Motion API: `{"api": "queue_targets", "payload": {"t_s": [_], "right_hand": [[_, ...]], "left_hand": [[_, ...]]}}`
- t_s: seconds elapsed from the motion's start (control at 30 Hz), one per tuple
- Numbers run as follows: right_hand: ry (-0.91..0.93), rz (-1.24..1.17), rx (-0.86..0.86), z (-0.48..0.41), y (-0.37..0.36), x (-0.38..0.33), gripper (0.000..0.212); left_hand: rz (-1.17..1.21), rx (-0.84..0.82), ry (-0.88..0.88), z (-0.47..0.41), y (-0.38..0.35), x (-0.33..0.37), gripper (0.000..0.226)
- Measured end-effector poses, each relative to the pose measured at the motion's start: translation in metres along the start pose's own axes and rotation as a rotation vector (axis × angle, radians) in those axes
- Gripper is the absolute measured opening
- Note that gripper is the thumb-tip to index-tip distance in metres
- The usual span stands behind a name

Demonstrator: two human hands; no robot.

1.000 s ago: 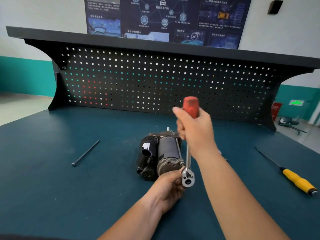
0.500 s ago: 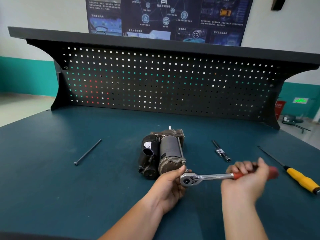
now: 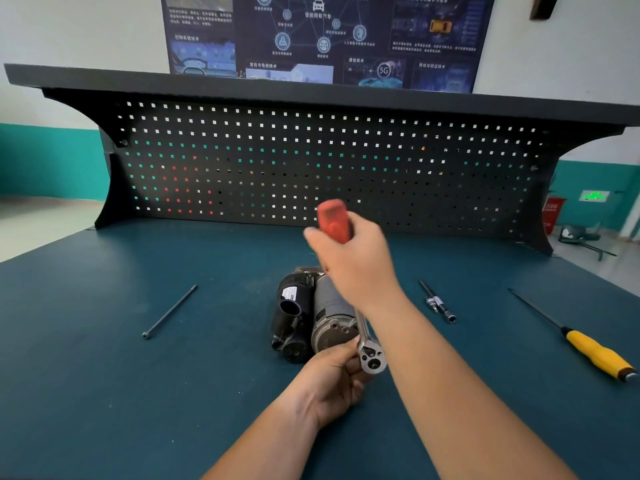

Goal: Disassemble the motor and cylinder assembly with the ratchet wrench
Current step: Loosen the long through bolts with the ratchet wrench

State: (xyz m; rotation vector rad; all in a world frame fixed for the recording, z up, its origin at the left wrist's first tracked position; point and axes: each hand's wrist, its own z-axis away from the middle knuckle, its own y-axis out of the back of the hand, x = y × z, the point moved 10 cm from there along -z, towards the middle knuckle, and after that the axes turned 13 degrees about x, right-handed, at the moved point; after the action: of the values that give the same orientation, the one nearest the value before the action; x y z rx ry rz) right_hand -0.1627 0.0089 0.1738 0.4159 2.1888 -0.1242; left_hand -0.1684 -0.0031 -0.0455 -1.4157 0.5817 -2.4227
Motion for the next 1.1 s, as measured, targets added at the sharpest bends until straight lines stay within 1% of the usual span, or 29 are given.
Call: {"api": "queue_targets", "payload": {"t_s": [0.03, 0.13, 0.2, 0.27, 0.33, 0.43, 0.5, 0.6, 0.7, 0.77, 0.83, 0.93, 1.1], "right_hand": [[0.036, 0.04, -0.01, 0.004, -0.006, -0.004, 0.039], [0.078, 0.056, -0.023, 0.012, -0.013, -0.007, 0.044], [0.039, 0.003, 0.027, 0.008, 0.001, -0.004, 0.041], [-0.064, -0.138, 0.099, 0.002, 0.022, 0.007, 0.033], [-0.171, -0.355, 0.214, 0.0, 0.048, 0.021, 0.028], [-0.305, -0.656, 0.481, 0.005, 0.093, 0.053, 0.027], [-0.413, -0.82, 0.663, 0.017, 0.119, 0.083, 0.028], [-0.6, -1.004, 0.887, 0.047, 0.142, 0.133, 0.03], [-0.688, -1.07, 0.988, 0.066, 0.146, 0.158, 0.03], [-0.657, -1.059, 0.957, 0.059, 0.146, 0.153, 0.03], [-0.577, -1.006, 0.86, 0.041, 0.142, 0.133, 0.028], [-0.43, -0.812, 0.626, 0.008, 0.12, 0.089, 0.028], [-0.192, -0.364, 0.187, -0.014, 0.043, 0.026, 0.026]], "left_hand": [[-0.014, 0.008, -0.001, -0.003, 0.002, -0.001, 0.039], [-0.025, 0.021, -0.023, -0.002, 0.002, 0.0, 0.026], [-0.017, 0.039, -0.052, -0.004, 0.003, 0.003, 0.029], [0.001, 0.045, -0.066, -0.004, 0.002, 0.006, 0.024], [0.019, 0.044, -0.076, -0.003, 0.002, 0.006, 0.019], [0.056, 0.048, -0.08, -0.005, 0.003, 0.007, 0.03], [0.062, 0.041, -0.076, -0.003, 0.001, 0.008, 0.022], [0.064, 0.037, -0.071, -0.003, -0.001, 0.007, 0.021], [0.066, 0.032, -0.063, -0.003, -0.002, 0.005, 0.02], [0.05, 0.022, -0.051, -0.003, -0.002, 0.004, 0.019], [0.017, 0.006, -0.039, -0.002, -0.002, 0.002, 0.018], [-0.003, -0.005, -0.032, -0.001, -0.002, 0.001, 0.017], [-0.02, -0.018, -0.041, 0.003, -0.002, 0.003, 0.018]]}}
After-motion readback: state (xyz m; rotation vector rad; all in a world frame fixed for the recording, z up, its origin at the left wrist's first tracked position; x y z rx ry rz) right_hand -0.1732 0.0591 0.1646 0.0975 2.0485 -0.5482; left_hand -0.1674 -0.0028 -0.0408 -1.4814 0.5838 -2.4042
